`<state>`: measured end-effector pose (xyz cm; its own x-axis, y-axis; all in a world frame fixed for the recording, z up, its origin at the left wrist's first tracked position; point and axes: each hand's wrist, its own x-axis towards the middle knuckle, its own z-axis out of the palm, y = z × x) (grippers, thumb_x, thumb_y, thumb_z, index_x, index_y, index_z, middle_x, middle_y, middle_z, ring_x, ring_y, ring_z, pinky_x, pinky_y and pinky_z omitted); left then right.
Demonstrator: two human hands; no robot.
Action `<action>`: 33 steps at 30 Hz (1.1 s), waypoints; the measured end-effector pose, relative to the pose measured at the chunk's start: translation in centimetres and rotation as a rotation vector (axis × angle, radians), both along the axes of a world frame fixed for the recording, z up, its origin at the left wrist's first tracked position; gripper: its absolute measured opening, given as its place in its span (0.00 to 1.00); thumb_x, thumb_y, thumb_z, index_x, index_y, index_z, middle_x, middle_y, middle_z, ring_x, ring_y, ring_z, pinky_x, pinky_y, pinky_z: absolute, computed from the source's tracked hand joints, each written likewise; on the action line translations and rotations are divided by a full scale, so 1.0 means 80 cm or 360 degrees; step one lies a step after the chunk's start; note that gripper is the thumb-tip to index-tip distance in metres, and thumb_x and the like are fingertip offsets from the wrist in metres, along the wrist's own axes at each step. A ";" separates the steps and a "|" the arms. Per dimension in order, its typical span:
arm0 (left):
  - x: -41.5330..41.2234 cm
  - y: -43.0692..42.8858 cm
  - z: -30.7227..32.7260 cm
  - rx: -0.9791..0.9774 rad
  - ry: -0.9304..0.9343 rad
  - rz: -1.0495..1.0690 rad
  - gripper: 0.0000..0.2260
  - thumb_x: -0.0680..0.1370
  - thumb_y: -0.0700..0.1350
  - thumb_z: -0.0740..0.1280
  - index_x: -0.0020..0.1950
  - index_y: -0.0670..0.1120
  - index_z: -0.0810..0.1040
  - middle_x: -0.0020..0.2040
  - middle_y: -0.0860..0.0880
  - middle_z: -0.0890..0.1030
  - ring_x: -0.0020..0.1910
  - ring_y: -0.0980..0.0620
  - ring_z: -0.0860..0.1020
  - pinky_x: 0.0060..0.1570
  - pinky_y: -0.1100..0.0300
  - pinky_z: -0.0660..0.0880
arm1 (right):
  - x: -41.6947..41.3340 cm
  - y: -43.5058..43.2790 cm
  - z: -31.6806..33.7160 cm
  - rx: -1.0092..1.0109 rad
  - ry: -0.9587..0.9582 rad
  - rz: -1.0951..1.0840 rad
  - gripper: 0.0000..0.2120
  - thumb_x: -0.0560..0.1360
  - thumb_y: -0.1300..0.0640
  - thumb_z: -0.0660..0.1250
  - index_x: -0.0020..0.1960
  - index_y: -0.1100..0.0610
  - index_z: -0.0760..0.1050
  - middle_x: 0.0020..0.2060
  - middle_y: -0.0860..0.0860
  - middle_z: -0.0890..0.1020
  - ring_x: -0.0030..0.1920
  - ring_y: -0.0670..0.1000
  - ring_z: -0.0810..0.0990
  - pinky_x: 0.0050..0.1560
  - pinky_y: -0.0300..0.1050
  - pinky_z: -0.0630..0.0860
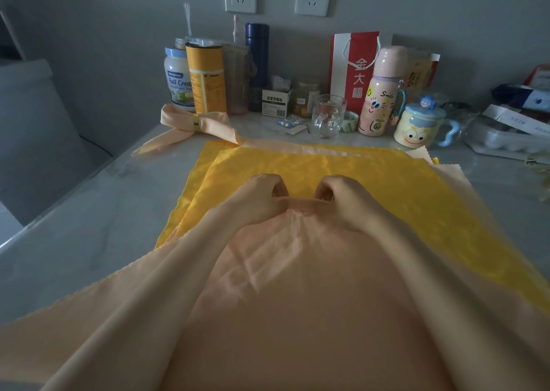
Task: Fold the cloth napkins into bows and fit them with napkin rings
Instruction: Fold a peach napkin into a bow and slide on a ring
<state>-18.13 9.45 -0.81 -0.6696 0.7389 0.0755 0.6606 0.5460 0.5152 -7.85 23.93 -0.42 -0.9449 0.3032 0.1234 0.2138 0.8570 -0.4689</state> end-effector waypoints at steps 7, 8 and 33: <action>0.012 0.005 0.023 -0.0250 -0.0040 -0.0063 0.18 0.78 0.56 0.63 0.49 0.40 0.78 0.48 0.47 0.78 0.52 0.49 0.75 0.47 0.59 0.69 | 0.003 -0.001 0.011 0.0023 -0.0154 0.0125 0.09 0.71 0.64 0.65 0.38 0.51 0.70 0.37 0.46 0.73 0.39 0.49 0.73 0.35 0.37 0.67; 0.013 0.006 0.026 -0.0306 -0.0027 -0.0060 0.20 0.78 0.56 0.61 0.51 0.39 0.79 0.51 0.45 0.78 0.53 0.47 0.75 0.48 0.58 0.68 | 0.003 -0.001 0.013 0.0012 -0.0207 0.0129 0.10 0.70 0.65 0.63 0.37 0.51 0.70 0.36 0.46 0.73 0.38 0.47 0.72 0.35 0.37 0.66; 0.016 0.005 0.010 -0.0213 -0.0082 -0.0126 0.12 0.76 0.49 0.67 0.57 0.45 0.78 0.55 0.48 0.78 0.52 0.51 0.75 0.50 0.60 0.72 | 0.008 0.002 0.016 -0.0211 -0.0276 0.0067 0.24 0.60 0.31 0.69 0.41 0.50 0.79 0.41 0.47 0.80 0.41 0.47 0.78 0.39 0.41 0.74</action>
<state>-16.84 9.85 -0.04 -0.6091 0.7908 -0.0600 0.6789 0.5590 0.4760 -7.18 24.09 0.82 -0.9606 0.2659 -0.0807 0.2666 0.8000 -0.5375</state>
